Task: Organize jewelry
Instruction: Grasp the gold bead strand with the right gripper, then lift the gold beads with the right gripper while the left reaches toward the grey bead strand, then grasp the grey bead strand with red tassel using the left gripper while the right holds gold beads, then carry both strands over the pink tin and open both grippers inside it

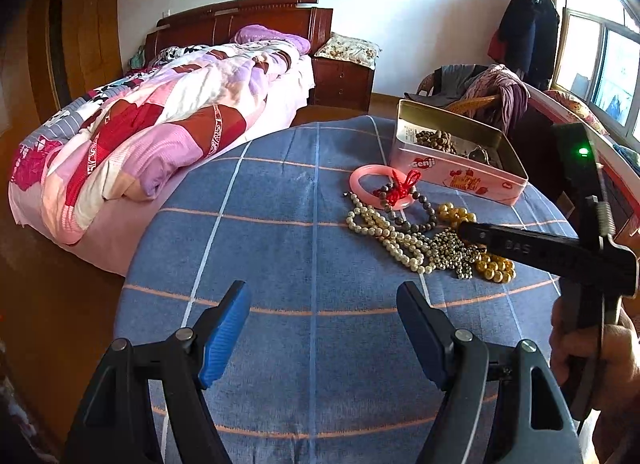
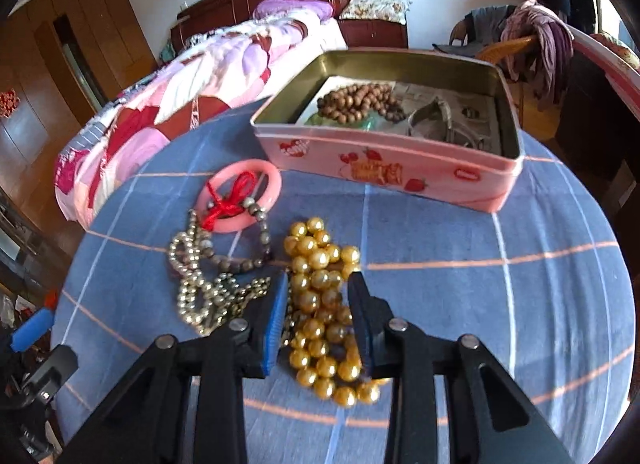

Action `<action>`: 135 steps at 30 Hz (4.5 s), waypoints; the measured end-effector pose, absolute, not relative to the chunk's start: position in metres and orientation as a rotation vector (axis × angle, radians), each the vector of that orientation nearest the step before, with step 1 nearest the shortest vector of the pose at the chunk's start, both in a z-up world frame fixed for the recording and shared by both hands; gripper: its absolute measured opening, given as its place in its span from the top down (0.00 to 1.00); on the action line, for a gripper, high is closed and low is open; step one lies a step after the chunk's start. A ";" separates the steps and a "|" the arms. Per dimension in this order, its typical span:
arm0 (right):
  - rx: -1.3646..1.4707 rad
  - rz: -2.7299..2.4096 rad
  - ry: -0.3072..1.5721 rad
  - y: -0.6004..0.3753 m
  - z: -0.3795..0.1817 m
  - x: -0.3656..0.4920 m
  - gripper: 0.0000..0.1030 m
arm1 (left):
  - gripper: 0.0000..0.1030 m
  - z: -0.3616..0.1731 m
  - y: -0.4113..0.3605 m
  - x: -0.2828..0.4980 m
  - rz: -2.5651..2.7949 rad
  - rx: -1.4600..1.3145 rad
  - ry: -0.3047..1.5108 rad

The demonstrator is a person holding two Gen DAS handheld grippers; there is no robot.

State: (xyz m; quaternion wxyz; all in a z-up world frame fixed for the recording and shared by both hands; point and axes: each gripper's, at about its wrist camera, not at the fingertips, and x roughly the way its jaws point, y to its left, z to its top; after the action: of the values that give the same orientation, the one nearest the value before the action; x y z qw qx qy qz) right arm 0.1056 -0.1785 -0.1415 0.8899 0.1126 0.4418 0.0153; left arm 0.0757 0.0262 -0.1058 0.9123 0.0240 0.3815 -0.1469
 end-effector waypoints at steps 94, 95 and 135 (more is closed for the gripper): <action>0.391 0.088 0.716 -0.214 -0.088 0.040 0.76 | 0.71 -0.142 -0.028 0.175 -0.469 -0.004 0.926; 0.393 0.085 0.716 -0.214 -0.088 0.040 0.76 | 0.83 -0.143 -0.029 0.174 -0.484 -0.001 0.925; 0.430 0.079 0.529 -0.253 -0.018 0.075 0.76 | 0.92 -0.030 -0.043 0.140 -0.685 -0.094 0.579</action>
State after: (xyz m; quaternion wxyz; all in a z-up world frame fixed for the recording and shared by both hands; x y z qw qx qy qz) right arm 0.0752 -0.2533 -0.0178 0.9417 0.2109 0.2595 0.0387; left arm 0.1399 -0.0433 -0.0303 0.9000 -0.0454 0.2798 -0.3311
